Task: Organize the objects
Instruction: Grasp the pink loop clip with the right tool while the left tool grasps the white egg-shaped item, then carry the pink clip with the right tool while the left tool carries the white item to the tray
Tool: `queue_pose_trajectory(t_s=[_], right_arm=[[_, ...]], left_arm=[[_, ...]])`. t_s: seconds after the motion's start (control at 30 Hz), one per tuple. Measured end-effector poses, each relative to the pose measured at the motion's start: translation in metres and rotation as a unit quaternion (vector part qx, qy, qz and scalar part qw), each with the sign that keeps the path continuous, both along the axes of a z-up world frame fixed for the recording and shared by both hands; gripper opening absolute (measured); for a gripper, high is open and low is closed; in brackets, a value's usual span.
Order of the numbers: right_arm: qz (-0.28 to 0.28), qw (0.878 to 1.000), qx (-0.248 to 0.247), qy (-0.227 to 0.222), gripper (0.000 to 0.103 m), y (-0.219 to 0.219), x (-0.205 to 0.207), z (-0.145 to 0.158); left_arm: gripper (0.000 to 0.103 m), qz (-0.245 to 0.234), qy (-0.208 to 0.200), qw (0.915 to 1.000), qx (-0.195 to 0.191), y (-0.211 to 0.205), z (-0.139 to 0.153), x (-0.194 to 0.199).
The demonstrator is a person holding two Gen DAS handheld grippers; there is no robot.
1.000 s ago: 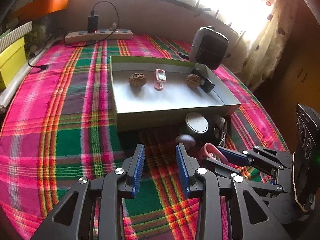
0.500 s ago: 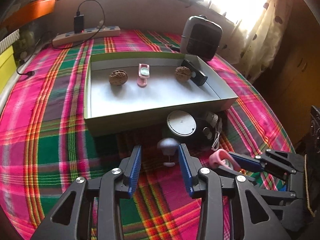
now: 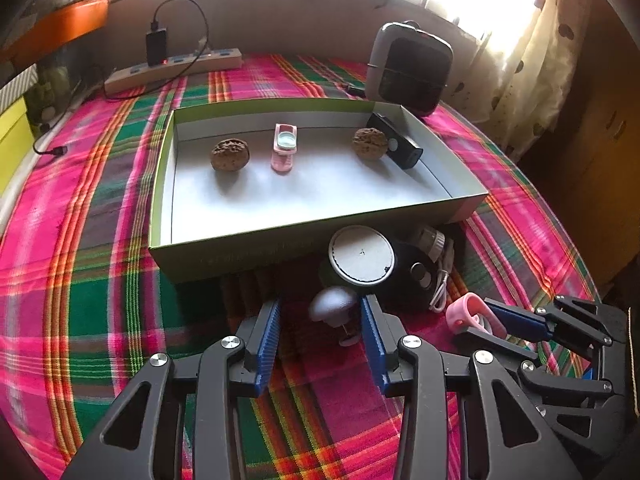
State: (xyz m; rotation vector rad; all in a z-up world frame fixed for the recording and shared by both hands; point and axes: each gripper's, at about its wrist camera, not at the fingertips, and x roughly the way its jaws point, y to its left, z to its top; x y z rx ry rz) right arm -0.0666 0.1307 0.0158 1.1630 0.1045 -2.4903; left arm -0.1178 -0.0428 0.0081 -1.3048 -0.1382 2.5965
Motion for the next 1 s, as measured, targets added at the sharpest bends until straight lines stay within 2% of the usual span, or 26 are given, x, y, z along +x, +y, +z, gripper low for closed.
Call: queue_pose_trajectory(t_s=[0.17, 0.33, 0.53, 1.0], right_arm=[[0.0, 1.0, -0.004, -0.001, 0.025, 0.0016, -0.0003, -0.0005], [0.001, 1.0, -0.005, -0.001, 0.025, 0.0026, -0.0006, -0.0013], [0.001, 1.0, -0.005, 0.0, 0.025, 0.0037, -0.0003, -0.0014], [0.002, 1.0, -0.005, 0.0, 0.025, 0.003, 0.0013, -0.0007]], left_arm=[[0.036, 0.004, 0.003, 1.0, -0.005, 0.0012, 0.0, 0.0005], [0.025, 0.013, 0.004, 0.9998, -0.012, 0.0003, 0.0, -0.0004], [0.02, 0.009, 0.004, 0.9999, -0.009, 0.0009, -0.0001, 0.0006], [0.019, 0.005, 0.007, 0.9999, -0.009, 0.0002, 0.0012, 0.0038]])
